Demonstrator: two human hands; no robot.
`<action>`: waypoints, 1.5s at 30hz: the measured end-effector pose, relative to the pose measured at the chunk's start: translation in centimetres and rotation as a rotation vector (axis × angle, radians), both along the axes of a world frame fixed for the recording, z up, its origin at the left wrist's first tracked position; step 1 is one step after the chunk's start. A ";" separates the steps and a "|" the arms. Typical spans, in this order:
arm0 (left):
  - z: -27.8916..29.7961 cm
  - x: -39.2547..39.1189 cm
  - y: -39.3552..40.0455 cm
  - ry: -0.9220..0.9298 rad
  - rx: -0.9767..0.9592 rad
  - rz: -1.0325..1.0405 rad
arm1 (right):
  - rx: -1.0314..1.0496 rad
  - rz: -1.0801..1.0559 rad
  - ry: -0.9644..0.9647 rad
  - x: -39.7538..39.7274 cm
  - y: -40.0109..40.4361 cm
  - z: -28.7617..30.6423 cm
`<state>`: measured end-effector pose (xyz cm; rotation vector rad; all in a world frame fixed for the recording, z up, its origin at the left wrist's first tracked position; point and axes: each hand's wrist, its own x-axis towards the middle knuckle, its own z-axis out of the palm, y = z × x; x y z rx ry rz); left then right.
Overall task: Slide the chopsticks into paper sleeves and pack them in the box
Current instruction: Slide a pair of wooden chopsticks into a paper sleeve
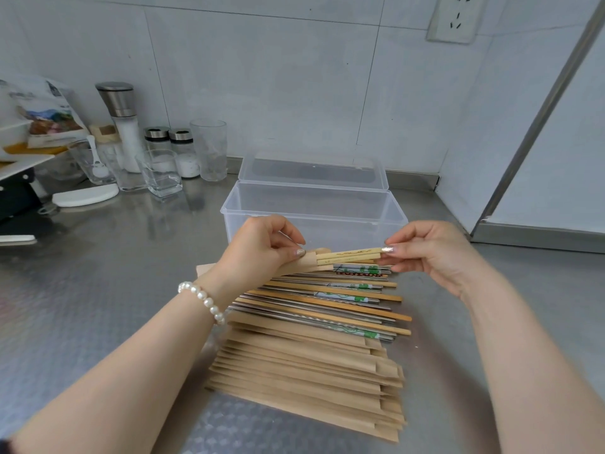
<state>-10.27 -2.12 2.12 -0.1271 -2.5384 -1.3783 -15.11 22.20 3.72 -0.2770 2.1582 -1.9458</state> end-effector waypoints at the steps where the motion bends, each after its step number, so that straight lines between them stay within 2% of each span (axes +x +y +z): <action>1: 0.0 0.0 0.0 -0.001 -0.003 0.000 | 0.014 0.007 -0.005 0.0 -0.2 -0.1; 10: 0.0 0.0 0.1 0.014 -0.002 0.012 | 0.048 -0.008 -0.004 0.0 -0.5 -0.4; 19: -0.2 0.0 0.1 0.048 0.016 0.004 | -0.001 0.056 -0.151 0.3 -0.9 -0.4; 24: 0.0 0.2 0.1 0.088 0.047 -0.008 | -0.103 0.079 -0.216 0.6 -1.0 -0.1; 27: -0.1 0.2 0.3 0.117 0.036 -0.005 | -0.194 0.001 -0.203 0.5 -1.2 0.0; 29: -0.1 0.3 0.4 0.188 -0.021 0.019 | -0.258 -0.052 -0.176 0.5 -1.3 0.2; 33: 0.5 0.4 -0.2 0.586 -0.169 0.225 | -0.430 -0.230 -0.091 0.5 -0.6 1.2; 35: 0.8 0.3 -0.7 0.677 -0.156 0.331 | -0.549 -0.359 -0.014 0.2 0.2 1.7; 37: 0.5 0.1 -1.1 0.654 -0.159 0.371 | -0.620 -0.464 0.060 -0.2 0.8 2.1; 39: -0.2 -0.3 -1.3 0.603 -0.241 0.383 | -0.602 -0.521 0.092 -0.8 0.8 2.4; 45: -1.4 -1.1 -1.4 0.410 -0.410 0.345 | -0.296 -0.471 0.104 -3.0 -2.5 4.4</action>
